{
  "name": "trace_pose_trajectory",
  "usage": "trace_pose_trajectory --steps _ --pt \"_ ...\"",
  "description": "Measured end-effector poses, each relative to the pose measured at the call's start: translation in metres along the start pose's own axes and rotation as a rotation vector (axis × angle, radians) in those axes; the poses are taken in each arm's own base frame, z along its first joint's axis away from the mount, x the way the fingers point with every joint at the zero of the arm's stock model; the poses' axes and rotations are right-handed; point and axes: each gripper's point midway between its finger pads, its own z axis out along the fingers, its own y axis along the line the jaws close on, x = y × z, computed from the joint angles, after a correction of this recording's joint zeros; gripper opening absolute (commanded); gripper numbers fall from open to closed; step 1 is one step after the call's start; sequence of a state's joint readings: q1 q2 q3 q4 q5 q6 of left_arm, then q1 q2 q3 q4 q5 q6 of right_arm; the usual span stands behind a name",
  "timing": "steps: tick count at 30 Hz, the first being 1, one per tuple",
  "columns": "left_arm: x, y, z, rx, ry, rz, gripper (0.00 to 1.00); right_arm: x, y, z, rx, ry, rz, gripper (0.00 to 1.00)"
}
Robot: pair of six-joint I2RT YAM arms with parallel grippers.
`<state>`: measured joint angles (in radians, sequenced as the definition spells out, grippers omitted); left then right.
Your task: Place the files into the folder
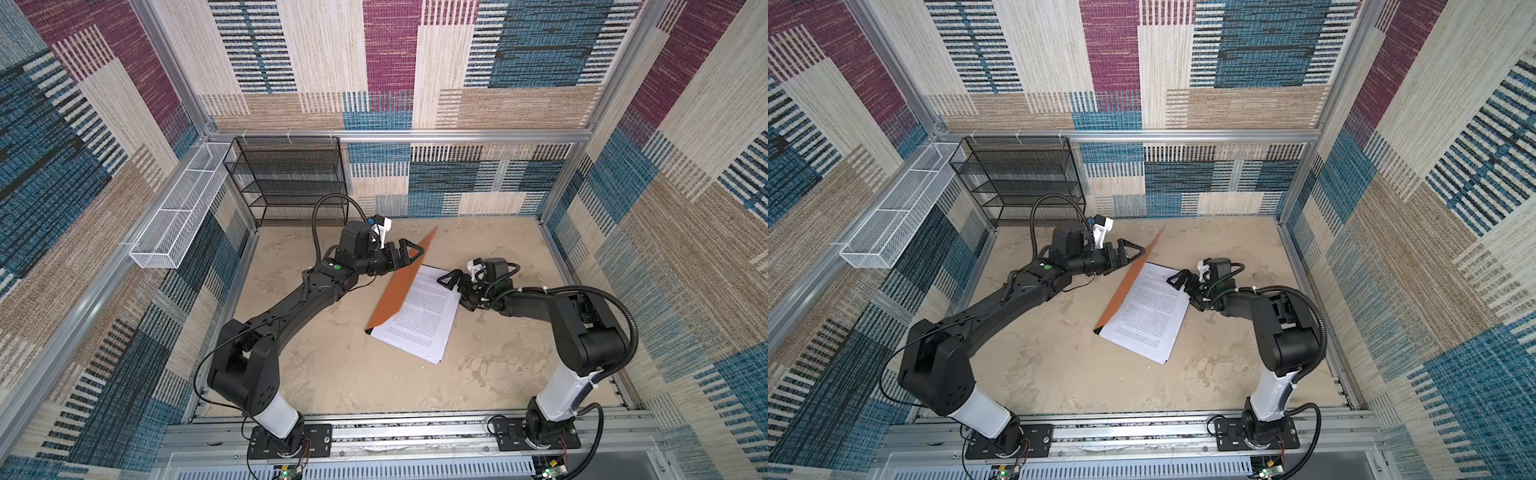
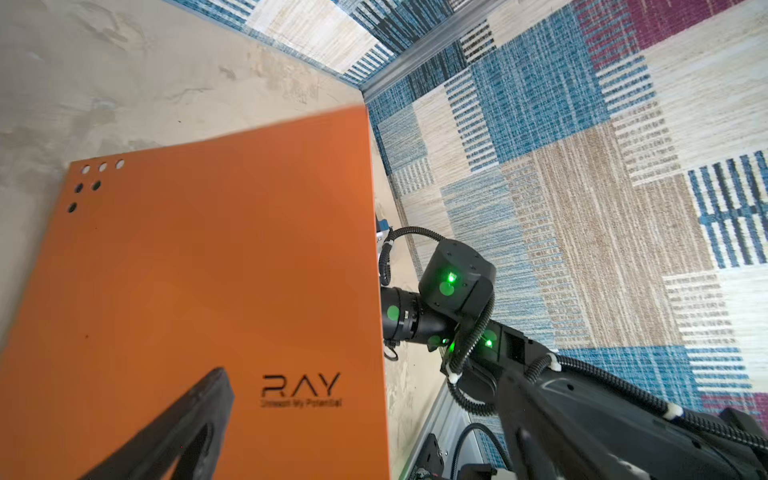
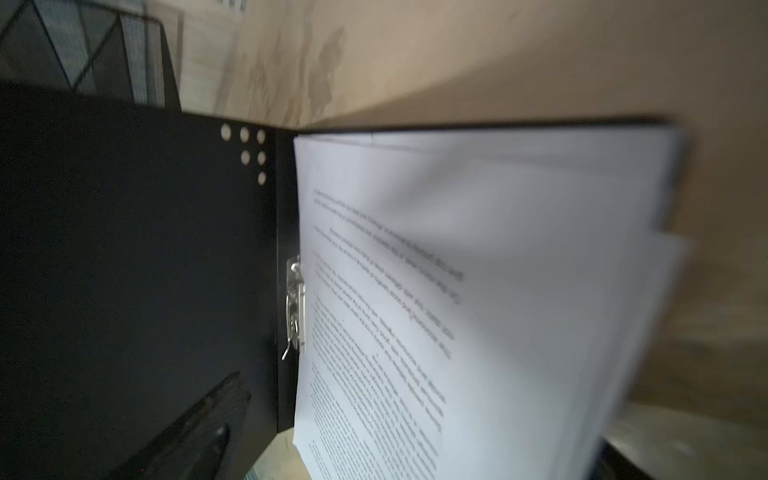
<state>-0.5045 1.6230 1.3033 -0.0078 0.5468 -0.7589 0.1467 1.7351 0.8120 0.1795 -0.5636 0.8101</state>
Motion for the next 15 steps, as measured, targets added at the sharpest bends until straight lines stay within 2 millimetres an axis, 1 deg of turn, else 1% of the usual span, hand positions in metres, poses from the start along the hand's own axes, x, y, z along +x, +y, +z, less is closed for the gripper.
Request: trace_pose_trajectory --steps 2,5,8,11,13,15 --pt "-0.005 -0.008 0.001 0.018 -0.006 0.011 0.99 -0.010 -0.007 -0.009 0.026 -0.034 0.024 1.00" --pt "-0.011 -0.016 0.000 0.032 -0.016 0.022 0.99 -0.016 -0.019 -0.016 0.070 -0.050 0.056 1.00" --pt "-0.012 -0.015 -0.001 0.025 -0.016 0.019 0.99 -0.024 -0.033 -0.029 0.110 -0.090 0.089 1.00" --pt "-0.008 -0.001 0.002 -0.006 0.005 0.010 1.00 -0.029 -0.042 -0.039 0.145 -0.122 0.109 1.00" --pt "-0.001 0.021 0.004 -0.055 0.018 -0.011 1.00 -0.027 -0.042 -0.044 0.152 -0.137 0.105 0.99" --pt "0.010 0.046 0.006 -0.116 0.047 -0.045 0.99 -0.021 -0.043 -0.050 0.150 -0.144 0.102 0.95"
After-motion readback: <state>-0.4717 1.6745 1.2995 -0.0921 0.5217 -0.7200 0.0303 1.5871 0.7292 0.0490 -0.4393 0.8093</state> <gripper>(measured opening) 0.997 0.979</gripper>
